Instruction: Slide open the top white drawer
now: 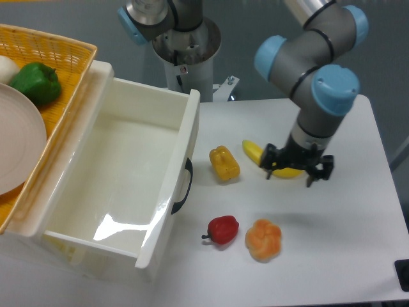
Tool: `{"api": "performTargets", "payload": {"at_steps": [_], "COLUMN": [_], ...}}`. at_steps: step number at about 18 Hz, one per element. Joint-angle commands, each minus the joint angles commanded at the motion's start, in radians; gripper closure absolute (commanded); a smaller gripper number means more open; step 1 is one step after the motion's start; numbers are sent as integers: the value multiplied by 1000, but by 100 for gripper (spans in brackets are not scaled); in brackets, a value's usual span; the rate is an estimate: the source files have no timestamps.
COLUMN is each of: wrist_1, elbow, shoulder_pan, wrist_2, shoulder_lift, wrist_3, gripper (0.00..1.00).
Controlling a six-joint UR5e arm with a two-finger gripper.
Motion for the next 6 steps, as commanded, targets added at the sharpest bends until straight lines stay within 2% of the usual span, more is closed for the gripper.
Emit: {"api": "performTargets", "payload": {"at_steps": [4,6], "wrist_1": [19,19], "elbow": [9,8], "shoulder_pan": [42,40], "wrist_2": [29,81], "shoulder_lift": [-28,-29], "wrist_3": [379,442], "gripper": [0,0]}}
